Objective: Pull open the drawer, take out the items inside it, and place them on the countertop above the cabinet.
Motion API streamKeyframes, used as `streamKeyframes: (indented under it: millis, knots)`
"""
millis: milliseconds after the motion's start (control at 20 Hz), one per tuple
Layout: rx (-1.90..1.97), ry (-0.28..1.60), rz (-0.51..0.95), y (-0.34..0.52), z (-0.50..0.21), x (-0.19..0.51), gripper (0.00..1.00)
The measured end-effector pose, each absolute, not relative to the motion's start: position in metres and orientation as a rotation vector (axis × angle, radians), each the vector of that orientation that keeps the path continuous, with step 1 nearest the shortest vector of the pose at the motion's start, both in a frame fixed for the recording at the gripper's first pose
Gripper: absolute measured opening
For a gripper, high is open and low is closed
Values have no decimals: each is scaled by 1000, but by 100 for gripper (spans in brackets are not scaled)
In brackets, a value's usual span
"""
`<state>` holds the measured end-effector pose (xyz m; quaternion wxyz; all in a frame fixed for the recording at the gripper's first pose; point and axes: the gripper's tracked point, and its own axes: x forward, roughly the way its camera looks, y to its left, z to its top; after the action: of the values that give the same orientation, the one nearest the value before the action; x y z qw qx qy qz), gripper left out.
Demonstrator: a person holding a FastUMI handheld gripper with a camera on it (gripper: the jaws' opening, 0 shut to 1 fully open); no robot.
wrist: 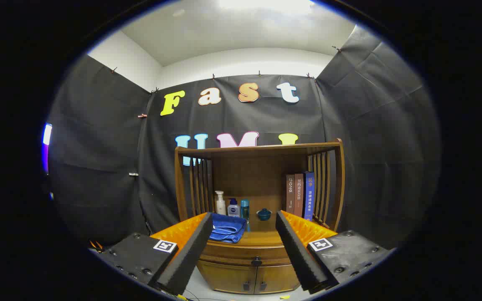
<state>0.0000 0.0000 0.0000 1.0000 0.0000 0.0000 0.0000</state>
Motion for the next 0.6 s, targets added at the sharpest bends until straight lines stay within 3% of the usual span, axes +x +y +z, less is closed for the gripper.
streamKeyframes:
  millis: [600]
  knots:
    - [-10,10,-20,-4,-1,6,99]
